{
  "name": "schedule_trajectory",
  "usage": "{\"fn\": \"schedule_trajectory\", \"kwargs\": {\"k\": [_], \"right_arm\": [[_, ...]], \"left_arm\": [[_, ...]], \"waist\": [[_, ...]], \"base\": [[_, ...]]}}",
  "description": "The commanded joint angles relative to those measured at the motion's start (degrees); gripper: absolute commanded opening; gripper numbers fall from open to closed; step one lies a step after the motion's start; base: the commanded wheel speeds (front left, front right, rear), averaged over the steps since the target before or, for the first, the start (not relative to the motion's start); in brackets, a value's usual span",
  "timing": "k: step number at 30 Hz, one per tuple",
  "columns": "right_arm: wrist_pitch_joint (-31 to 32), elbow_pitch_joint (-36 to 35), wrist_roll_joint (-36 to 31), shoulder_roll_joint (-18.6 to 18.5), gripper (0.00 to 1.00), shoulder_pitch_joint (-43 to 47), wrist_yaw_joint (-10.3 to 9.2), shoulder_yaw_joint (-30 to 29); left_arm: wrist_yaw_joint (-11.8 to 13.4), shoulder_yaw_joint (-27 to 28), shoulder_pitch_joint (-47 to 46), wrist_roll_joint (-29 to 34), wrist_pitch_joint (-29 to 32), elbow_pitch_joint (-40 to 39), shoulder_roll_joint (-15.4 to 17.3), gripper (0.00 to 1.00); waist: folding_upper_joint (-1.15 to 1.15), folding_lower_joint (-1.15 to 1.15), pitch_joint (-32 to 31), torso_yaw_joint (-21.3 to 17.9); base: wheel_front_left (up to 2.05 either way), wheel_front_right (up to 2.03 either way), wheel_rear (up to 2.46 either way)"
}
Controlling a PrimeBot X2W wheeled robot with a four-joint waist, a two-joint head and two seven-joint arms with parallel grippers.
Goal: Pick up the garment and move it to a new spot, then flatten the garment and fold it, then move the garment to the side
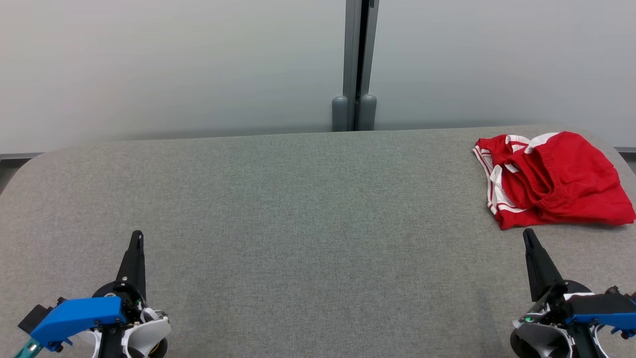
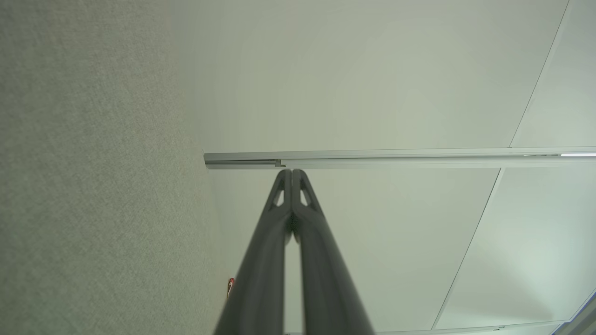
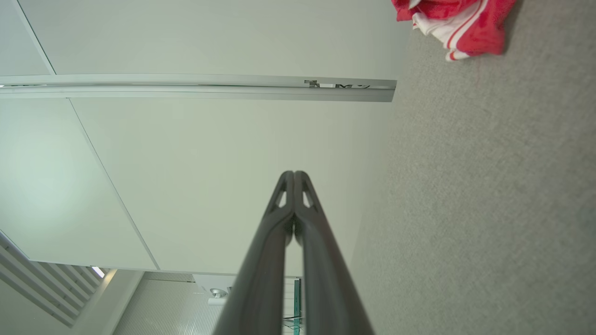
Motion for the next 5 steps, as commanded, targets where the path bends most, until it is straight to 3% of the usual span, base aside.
{"fn": "schedule_trajectory", "kwargs": {"k": [1, 5], "right_arm": [[0.2, -0.2, 0.1, 0.0, 0.00, -0.8, 0.02, -0.2], [0.2, -0.2, 0.1, 0.0, 0.00, -0.8, 0.02, -0.2]], "left_arm": [[-0.2, 0.1, -0.5, -0.1, 0.2, -0.2, 0.0, 0.00], [-0.2, 0.1, -0.5, -0.1, 0.2, -0.2, 0.0, 0.00]], "waist": [[0.00, 0.00, 0.0, 0.0], [0.00, 0.00, 0.0, 0.0]], "base": [[0.00, 0.00, 0.00], [0.00, 0.00, 0.00]]}}
